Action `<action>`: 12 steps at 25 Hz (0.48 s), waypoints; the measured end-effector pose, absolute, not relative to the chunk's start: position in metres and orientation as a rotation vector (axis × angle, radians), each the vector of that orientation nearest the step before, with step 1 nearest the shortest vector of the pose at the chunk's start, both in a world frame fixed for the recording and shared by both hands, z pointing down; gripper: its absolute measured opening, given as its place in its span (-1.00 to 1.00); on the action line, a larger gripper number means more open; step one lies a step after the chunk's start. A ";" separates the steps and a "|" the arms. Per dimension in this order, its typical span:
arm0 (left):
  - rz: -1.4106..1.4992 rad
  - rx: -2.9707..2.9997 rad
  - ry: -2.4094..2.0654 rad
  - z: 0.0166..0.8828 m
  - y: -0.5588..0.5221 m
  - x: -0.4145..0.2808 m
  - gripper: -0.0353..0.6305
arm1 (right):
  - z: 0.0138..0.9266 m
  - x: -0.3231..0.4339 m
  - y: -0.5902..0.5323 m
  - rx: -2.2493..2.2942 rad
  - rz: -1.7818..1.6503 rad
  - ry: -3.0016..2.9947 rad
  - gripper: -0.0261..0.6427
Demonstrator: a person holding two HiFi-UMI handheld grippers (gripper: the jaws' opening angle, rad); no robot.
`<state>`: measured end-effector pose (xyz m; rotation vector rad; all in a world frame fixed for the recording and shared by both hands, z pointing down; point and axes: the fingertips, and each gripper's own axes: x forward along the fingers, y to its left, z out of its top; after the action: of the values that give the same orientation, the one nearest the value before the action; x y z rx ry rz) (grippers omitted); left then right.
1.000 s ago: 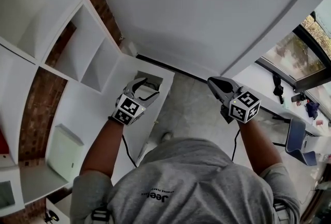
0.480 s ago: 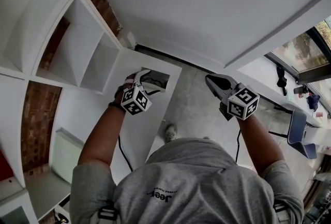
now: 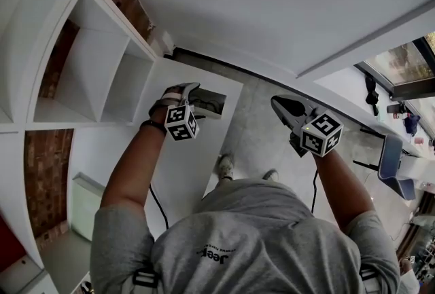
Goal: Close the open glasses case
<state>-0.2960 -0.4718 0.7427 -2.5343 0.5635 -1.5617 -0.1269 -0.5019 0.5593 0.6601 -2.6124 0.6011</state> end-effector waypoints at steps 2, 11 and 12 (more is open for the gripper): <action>-1.587 -2.520 0.524 0.751 -0.473 -0.296 0.64 | 0.563 -0.128 -0.503 0.664 0.612 -2.606 -0.89; -1.622 -2.590 0.446 0.765 -0.479 -0.296 0.63 | 0.570 -0.130 -0.503 0.669 0.643 -2.591 -0.89; -1.621 -2.604 0.444 0.765 -0.480 -0.297 0.63 | 0.570 -0.129 -0.503 0.670 0.643 -2.590 -0.89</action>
<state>-0.2966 -0.4804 0.7648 -2.6042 0.4438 -1.6208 -0.1292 -0.5031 0.5702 0.6703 -2.5898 0.6433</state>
